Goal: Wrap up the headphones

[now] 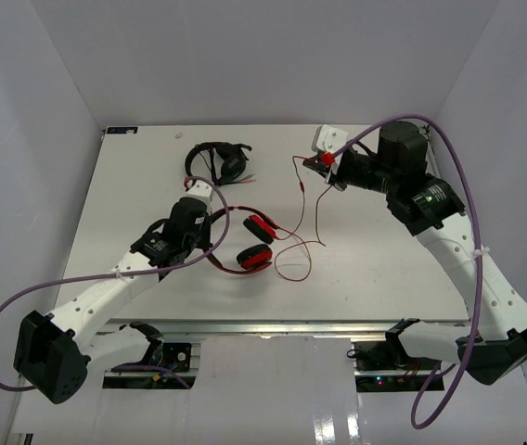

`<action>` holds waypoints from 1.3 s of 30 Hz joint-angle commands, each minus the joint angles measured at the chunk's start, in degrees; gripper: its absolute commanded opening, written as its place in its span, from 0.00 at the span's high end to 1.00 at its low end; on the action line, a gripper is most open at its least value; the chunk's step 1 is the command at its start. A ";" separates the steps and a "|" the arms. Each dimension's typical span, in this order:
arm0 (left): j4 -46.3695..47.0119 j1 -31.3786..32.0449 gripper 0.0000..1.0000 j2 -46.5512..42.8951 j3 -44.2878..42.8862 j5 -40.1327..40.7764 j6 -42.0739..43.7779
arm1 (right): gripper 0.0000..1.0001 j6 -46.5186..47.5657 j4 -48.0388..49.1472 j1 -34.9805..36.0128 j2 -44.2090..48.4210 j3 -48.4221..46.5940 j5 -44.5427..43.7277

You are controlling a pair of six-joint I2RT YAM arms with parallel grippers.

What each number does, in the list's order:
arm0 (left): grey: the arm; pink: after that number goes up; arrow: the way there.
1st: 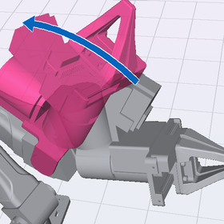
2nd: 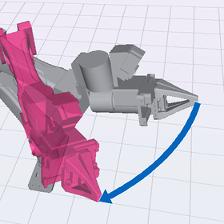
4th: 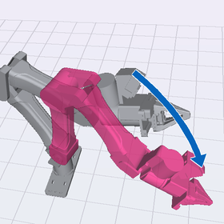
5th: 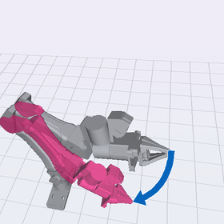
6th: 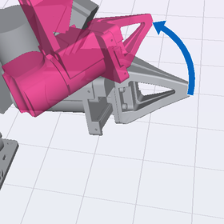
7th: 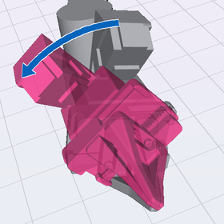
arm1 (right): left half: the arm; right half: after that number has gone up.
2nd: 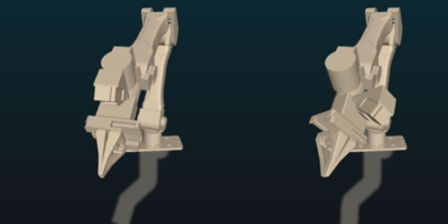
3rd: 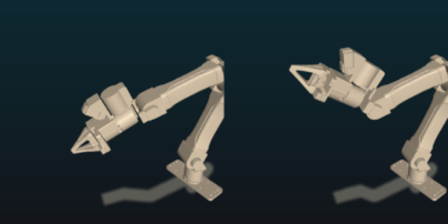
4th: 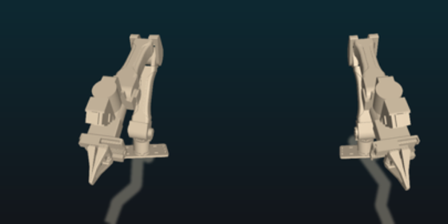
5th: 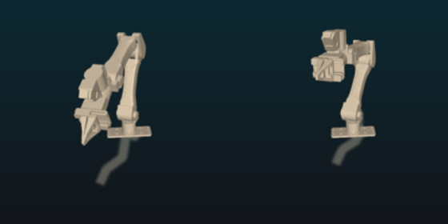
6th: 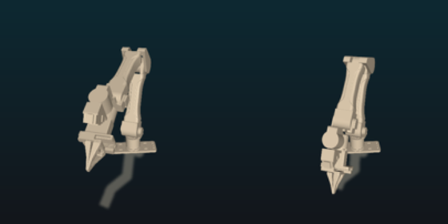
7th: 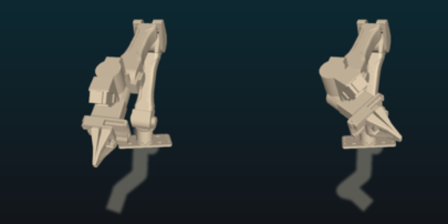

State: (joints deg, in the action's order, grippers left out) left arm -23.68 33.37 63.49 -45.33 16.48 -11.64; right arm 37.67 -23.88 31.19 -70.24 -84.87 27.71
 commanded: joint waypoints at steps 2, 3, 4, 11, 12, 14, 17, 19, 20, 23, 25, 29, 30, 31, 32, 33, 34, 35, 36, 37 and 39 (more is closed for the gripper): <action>0.61 -0.42 1.00 -4.85 -6.99 12.79 -15.57 | 0.92 1.17 -1.67 -1.25 5.02 3.51 4.09; -0.20 -0.48 1.00 -4.16 -7.74 14.60 -17.69 | 0.92 1.17 -2.11 -1.50 5.02 3.14 5.78; -0.88 -0.50 1.00 -3.14 -8.26 16.54 -19.55 | 0.92 0.99 -2.52 -1.71 4.88 2.60 7.20; -8.39 -0.50 1.00 2.94 -12.32 31.20 -35.57 | 0.92 -1.64 -3.85 -2.31 3.97 0.05 18.31; -8.52 -0.50 1.00 3.61 -12.88 32.20 -36.30 | 0.92 -2.18 -3.77 -2.35 3.98 0.17 20.28; -8.86 -0.50 1.00 5.27 -14.33 34.34 -38.99 | 0.92 -3.49 -3.36 -2.28 4.12 0.51 24.84; -9.48 -0.59 1.00 9.31 -16.43 38.31 -42.22 | 0.92 -6.96 -2.32 -2.27 4.73 0.97 30.09; -10.41 -0.67 1.00 11.33 -18.15 40.66 -45.09 | 0.92 -8.79 -1.14 -2.23 5.29 1.66 32.85; -11.15 -0.73 1.00 12.40 -18.92 41.49 -46.99 | 0.92 -9.85 -0.38 -2.20 5.59 2.12 34.41; -12.56 -0.82 1.00 16.13 -22.10 42.81 -51.07 | 0.92 -14.28 2.17 -2.06 6.95 4.59 37.50; -13.49 -0.85 1.00 17.71 -24.43 43.11 -53.03 | 0.92 -15.95 4.34 -1.57 7.74 7.23 38.99; -15.75 -0.85 1.00 21.34 -28.40 42.88 -60.08 | 0.92 -18.28 6.56 0.13 8.42 11.00 40.20; -16.54 -0.85 1.00 22.17 -29.50 42.72 -61.43 | 0.92 -18.37 6.78 0.62 8.61 11.69 40.17; -17.57 -0.85 1.00 22.81 -30.77 42.52 -62.85 | 0.92 -18.42 6.98 1.01 8.85 12.42 40.07; -18.47 -0.85 1.00 23.52 -31.85 42.36 -64.40 | 0.92 -18.29 7.04 1.45 9.10 13.22 39.81; -19.36 -0.85 1.00 24.25 -32.89 42.20 -65.96 | 0.92 -18.13 7.08 1.89 9.34 14.02 39.53; -20.26 -0.85 1.00 24.84 -33.81 42.11 -67.48 | 0.92 -18.00 7.13 2.28 9.49 14.75 39.37; -21.16 -0.85 1.00 25.37 -34.66 42.05 -68.97 | 0.92 -17.89 7.18 2.66 9.60 15.45 39.26; -22.11 -0.85 1.00 25.85 -35.43 41.99 -70.39 | 0.92 -17.66 7.30 3.07 9.77 16.21 39.08; -22.84 -0.85 1.00 26.16 -35.99 41.92 -71.72 | 0.92 -17.41 7.38 3.47 9.95 16.96 38.86; -23.69 -0.85 1.00 26.42 -36.72 41.62 -73.83 | 0.92 -16.96 7.44 4.26 10.24 18.26 38.41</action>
State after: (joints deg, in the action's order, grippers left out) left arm -45.22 32.75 90.59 -78.15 56.19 -76.01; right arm 21.10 -18.99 33.80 -62.12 -68.53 64.89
